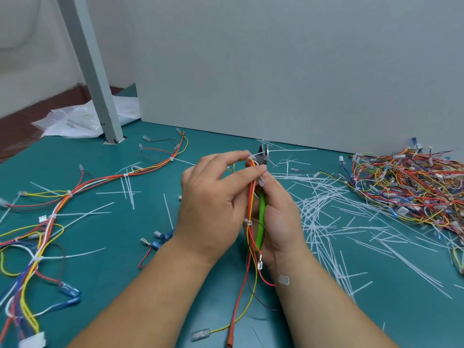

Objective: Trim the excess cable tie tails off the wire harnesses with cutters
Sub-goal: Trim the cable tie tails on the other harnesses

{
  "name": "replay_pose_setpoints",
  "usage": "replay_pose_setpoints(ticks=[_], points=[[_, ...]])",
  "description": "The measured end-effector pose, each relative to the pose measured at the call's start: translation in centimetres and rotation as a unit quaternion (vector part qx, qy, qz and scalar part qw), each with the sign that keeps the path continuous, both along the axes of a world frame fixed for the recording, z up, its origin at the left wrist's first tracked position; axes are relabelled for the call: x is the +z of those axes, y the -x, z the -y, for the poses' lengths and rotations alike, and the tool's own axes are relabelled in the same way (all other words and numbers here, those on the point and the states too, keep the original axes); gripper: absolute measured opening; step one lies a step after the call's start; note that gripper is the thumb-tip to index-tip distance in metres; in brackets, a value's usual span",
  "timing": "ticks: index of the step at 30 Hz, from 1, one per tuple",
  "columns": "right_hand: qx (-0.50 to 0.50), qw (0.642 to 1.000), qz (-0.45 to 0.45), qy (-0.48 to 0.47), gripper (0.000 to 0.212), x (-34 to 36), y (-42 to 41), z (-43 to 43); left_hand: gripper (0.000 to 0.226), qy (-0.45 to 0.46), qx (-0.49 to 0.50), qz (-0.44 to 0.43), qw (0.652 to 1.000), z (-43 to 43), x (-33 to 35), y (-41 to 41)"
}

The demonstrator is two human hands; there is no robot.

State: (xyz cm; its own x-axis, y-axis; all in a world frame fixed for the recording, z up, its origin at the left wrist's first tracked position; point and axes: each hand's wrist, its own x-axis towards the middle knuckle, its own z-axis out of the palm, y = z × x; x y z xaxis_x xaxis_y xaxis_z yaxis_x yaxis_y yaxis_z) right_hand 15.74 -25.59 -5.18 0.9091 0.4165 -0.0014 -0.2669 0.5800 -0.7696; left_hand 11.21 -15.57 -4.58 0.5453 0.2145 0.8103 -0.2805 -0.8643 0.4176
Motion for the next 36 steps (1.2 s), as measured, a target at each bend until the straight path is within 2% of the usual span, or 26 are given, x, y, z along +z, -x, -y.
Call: replay_pose_setpoints(ticks=[7,13,18,28,30,33,36], points=[[-0.052,0.981,0.147,0.119,0.024,-0.4,0.4,-0.3,0.027,0.025,-0.059,0.012,0.998,-0.5,0.0,0.2],[-0.167,0.907,0.289,0.256,0.025,-0.6,0.7,-0.3,0.023,0.014,-0.018,0.0,1.0,-0.9,0.4,0.8],[-0.199,0.865,0.341,0.31,0.026,-0.7,0.9,-0.3,0.027,0.005,0.015,0.004,1.0,-1.2,0.4,1.2],[-0.179,0.88,0.319,0.305,0.02,-0.5,1.0,-0.2,0.029,0.029,-0.002,-0.003,1.0,-1.1,0.2,1.1],[-0.16,0.9,0.296,0.277,0.021,-0.5,0.9,-0.1,0.029,0.056,-0.014,-0.007,0.998,-1.0,0.2,1.1],[-0.123,0.933,0.256,0.223,0.03,-0.1,1.1,-0.2,0.042,0.133,-0.023,-0.037,0.99,-1.1,0.2,1.0],[-0.076,0.962,0.203,0.164,0.019,0.2,1.0,-0.4,0.047,0.212,-0.054,-0.069,0.973,-1.8,0.1,0.5]])
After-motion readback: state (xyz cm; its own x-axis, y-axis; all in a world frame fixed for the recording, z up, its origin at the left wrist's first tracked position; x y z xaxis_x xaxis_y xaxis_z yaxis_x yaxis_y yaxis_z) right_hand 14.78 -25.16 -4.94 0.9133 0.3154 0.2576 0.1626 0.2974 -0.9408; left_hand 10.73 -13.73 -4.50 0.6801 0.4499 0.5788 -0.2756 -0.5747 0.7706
